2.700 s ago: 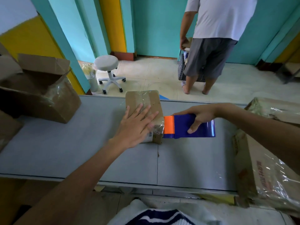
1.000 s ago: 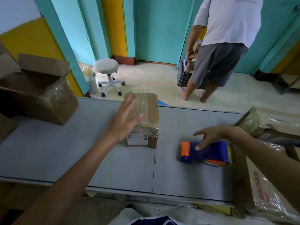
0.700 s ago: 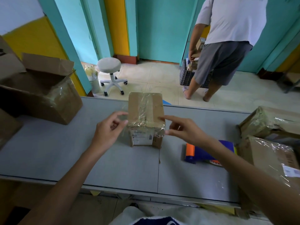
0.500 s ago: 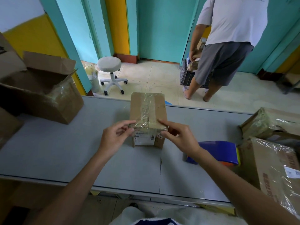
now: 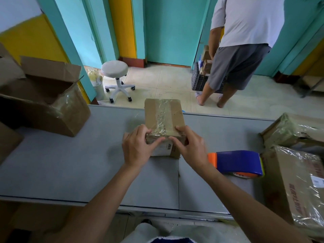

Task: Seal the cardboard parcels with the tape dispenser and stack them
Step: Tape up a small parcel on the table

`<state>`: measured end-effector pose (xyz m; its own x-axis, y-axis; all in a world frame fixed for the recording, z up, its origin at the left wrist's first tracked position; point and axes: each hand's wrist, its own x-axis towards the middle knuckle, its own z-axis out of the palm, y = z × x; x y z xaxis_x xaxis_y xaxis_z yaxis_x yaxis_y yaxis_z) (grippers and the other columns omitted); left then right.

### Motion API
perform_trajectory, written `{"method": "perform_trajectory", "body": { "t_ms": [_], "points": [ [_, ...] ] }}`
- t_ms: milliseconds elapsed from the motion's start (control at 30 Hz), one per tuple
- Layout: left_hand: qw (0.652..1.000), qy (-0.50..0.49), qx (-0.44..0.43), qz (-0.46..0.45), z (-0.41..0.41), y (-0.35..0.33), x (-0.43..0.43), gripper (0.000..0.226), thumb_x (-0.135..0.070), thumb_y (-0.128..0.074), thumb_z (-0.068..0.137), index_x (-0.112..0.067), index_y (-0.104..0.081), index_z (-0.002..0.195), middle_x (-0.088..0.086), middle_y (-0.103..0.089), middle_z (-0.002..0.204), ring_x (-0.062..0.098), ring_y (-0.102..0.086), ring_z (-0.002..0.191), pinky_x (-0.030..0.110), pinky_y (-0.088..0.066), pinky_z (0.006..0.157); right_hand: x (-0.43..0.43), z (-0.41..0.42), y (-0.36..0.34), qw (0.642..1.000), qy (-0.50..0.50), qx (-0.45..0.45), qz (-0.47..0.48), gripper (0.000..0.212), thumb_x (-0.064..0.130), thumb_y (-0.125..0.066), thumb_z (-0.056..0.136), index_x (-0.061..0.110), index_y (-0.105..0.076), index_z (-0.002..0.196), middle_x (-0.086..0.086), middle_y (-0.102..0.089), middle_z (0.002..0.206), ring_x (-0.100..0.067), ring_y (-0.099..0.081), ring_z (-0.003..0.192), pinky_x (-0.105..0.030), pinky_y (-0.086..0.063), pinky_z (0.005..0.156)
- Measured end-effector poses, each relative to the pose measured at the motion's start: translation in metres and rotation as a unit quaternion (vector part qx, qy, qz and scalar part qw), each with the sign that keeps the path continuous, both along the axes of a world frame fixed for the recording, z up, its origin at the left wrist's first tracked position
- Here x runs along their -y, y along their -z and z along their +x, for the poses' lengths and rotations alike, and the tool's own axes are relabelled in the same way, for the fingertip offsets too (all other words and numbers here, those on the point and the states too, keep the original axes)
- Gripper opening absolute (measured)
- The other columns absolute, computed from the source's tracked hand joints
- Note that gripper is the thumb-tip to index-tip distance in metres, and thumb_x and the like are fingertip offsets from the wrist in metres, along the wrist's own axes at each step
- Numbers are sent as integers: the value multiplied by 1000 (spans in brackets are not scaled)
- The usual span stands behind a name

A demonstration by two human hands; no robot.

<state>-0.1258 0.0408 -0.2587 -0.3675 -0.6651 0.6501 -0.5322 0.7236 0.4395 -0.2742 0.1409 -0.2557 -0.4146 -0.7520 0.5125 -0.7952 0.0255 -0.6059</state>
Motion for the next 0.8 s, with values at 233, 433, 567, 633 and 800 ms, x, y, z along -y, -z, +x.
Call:
{"method": "perform_trajectory", "body": {
  "t_ms": [233,433,567,633,800],
  "points": [
    [977,194,-32,85,28,16,22,36,-57,-41,91,-29,-52,110,3,-69,97,9,-59,85,20,-46,75,-3,-30,-5,967,-79,-233,63,44,48,-23,101,31,-41,137,-1,-54,69,-13,-47,46,-25,-41,36],
    [985,166,-2,35,17,15,31,26,-46,-46,91,-25,-53,105,6,-60,84,18,-54,80,31,-43,70,1,-27,-7,985,-87,-111,96,49,52,-27,98,28,-52,133,-1,-54,79,-13,-51,58,-33,-52,51],
    [971,181,-31,155,21,12,25,64,-72,-58,68,-34,-43,117,2,-41,120,12,-41,112,24,-36,94,-4,-19,-25,964,-97,183,165,40,53,-29,96,54,-19,135,2,-61,98,-4,-61,66,-22,-55,65],
    [938,168,-57,299,20,13,23,94,-74,-69,52,-51,-21,129,-5,-25,138,15,-32,129,31,-32,104,10,-27,-37,957,-42,256,127,52,49,-38,92,54,-14,138,-4,-64,97,-10,-64,76,-25,-57,66],
    [873,200,-84,437,-3,20,20,95,-17,-80,71,-46,-15,134,-8,-50,130,13,-50,121,13,-41,92,60,-46,-48,917,-4,360,175,71,48,-58,87,46,-16,145,-7,-41,142,-22,-52,115,-38,-55,78]
  ]
}}
